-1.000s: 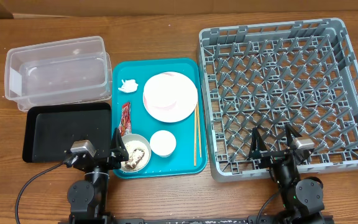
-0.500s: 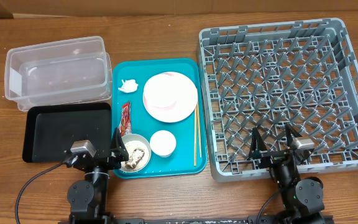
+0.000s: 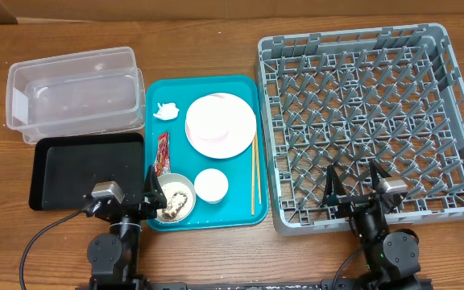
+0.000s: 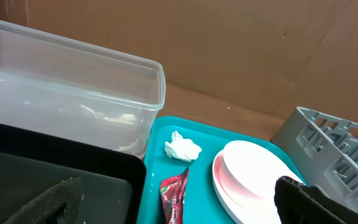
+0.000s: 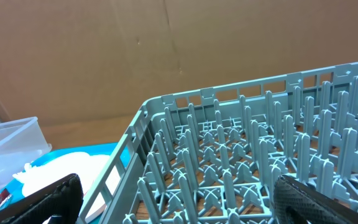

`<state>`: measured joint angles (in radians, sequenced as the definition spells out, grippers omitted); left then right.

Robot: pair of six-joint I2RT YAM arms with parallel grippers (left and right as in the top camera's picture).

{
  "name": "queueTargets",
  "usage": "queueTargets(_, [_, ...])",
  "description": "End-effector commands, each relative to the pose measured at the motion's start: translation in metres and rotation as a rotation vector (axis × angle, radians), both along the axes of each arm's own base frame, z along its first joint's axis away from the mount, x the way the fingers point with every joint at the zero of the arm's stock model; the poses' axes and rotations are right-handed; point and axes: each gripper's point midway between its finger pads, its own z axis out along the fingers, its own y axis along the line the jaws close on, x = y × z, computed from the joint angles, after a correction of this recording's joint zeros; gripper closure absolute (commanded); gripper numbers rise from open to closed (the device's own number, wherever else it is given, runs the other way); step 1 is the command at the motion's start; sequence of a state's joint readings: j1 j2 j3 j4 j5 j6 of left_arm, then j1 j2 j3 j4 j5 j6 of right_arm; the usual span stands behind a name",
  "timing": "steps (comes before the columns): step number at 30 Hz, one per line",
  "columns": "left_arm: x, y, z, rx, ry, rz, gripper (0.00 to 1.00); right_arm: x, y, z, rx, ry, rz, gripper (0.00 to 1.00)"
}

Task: Sort waste into correct bins and load items into the dishwasher

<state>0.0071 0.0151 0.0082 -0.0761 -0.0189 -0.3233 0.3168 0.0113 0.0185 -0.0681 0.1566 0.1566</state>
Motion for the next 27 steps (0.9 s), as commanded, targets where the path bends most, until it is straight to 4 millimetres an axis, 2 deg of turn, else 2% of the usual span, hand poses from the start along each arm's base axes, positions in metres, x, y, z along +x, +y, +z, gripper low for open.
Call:
queueTargets(1, [0.000,0.001,0.001,-0.013,-0.007,0.007,0.00,0.000,0.002,-0.002,0.001,-0.004,0.006,0.00])
queueTargets(12, [0.000,0.001,0.001,-0.013,-0.007,0.009,0.00,0.000,0.002,-0.002,0.001,-0.004,0.006,0.00])
queueTargets(18, [-0.001,0.015,0.006,-0.010,-0.031,0.089,0.00,0.000,0.001,-0.002,0.000,-0.005,0.005,0.00])
queueTargets(23, [0.000,-0.016,0.002,-0.072,-0.009,-0.090,0.00,-0.001,0.008,0.001,0.043,-0.009,0.043,0.00])
queueTargets(27, [-0.003,-0.040,0.011,-0.204,-0.030,-0.220,0.00,-0.006,0.023,0.000,0.084,0.011,0.137,0.00])
